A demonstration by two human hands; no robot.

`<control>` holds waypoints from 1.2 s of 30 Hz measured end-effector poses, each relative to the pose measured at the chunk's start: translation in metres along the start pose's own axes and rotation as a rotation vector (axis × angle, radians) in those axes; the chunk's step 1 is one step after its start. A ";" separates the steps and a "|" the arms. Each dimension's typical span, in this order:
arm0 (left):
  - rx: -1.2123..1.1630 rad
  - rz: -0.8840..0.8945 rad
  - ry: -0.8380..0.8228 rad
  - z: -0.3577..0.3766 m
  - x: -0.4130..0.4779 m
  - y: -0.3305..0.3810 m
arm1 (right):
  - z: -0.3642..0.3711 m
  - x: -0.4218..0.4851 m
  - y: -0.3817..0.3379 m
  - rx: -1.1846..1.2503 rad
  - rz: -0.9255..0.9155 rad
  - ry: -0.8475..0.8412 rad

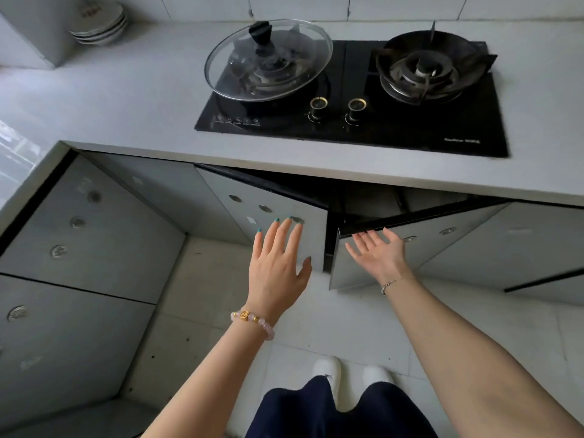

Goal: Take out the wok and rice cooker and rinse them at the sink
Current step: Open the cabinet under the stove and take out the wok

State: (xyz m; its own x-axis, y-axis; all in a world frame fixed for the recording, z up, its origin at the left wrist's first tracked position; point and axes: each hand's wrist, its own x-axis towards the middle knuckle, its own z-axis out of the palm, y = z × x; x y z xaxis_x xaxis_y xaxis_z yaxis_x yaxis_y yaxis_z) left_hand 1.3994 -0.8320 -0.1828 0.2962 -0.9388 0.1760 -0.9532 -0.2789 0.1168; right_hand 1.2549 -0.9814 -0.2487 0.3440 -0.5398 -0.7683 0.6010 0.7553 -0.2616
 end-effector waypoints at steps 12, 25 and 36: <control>-0.169 0.051 -0.190 0.043 -0.018 0.031 | -0.120 -0.075 -0.017 -0.295 -0.081 0.263; -1.175 -0.676 -0.424 0.074 0.022 0.048 | -0.207 -0.127 -0.063 -1.345 -0.552 0.951; -1.661 -1.132 -0.466 0.087 0.094 0.026 | -0.203 -0.119 -0.069 -1.917 -0.650 1.149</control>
State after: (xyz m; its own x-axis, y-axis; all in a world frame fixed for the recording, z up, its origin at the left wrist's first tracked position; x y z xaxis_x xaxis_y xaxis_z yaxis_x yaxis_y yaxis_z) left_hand 1.3975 -0.9452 -0.2479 0.2970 -0.5639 -0.7706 0.6333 -0.4876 0.6010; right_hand 1.0255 -0.8937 -0.2578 -0.3556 -0.9290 -0.1022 -0.9315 0.3613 -0.0424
